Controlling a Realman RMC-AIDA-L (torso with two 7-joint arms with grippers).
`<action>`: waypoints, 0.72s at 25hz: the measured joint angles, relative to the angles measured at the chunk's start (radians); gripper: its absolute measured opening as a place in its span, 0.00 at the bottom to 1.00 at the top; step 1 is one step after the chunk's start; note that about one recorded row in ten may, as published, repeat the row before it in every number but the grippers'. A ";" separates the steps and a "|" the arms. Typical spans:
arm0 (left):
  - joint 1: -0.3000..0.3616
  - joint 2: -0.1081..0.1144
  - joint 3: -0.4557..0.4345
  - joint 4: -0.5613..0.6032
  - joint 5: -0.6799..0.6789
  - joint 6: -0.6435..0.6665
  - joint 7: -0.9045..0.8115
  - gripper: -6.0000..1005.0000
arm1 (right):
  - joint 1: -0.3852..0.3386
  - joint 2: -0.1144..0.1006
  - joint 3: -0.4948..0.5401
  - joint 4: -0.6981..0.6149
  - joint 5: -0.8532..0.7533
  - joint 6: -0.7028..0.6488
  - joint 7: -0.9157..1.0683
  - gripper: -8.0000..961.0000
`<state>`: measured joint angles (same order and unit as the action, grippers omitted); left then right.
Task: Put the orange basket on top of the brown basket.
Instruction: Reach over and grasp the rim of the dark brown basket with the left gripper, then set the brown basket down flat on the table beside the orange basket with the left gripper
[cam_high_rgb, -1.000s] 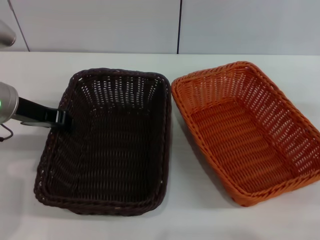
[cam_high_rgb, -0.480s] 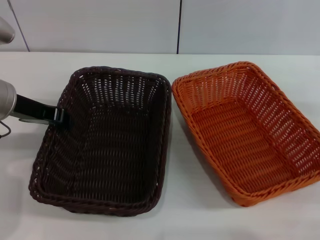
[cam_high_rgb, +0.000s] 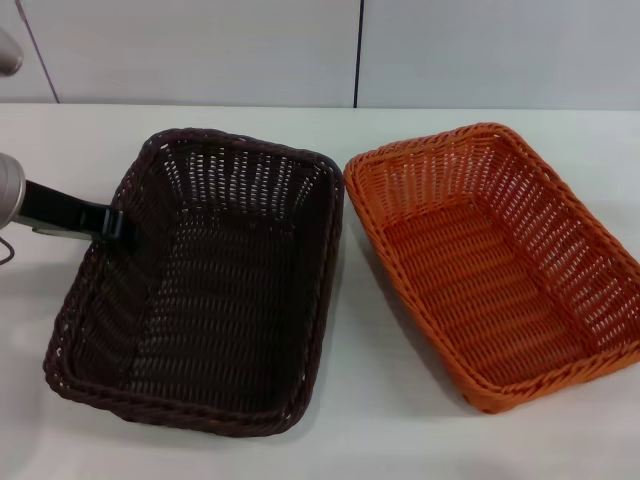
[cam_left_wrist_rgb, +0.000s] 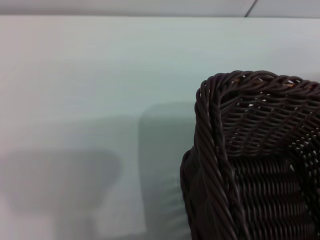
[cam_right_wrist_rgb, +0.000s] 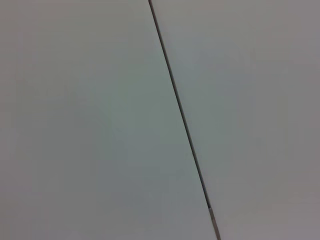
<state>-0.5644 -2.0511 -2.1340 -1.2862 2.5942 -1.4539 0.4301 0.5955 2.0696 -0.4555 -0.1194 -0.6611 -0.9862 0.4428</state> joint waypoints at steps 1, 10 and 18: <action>0.003 0.000 -0.001 -0.017 -0.003 -0.009 0.003 0.19 | 0.001 0.000 0.000 0.000 0.000 0.002 0.000 0.64; -0.004 0.006 -0.046 -0.102 -0.046 -0.083 0.052 0.19 | 0.003 0.000 0.012 0.003 0.000 0.006 0.001 0.64; -0.053 0.034 -0.119 -0.168 -0.090 -0.238 0.136 0.19 | -0.004 0.002 0.014 0.006 0.000 0.006 0.002 0.64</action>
<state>-0.6173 -2.0172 -2.2525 -1.4544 2.5047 -1.6915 0.5660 0.5915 2.0718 -0.4417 -0.1134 -0.6611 -0.9798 0.4449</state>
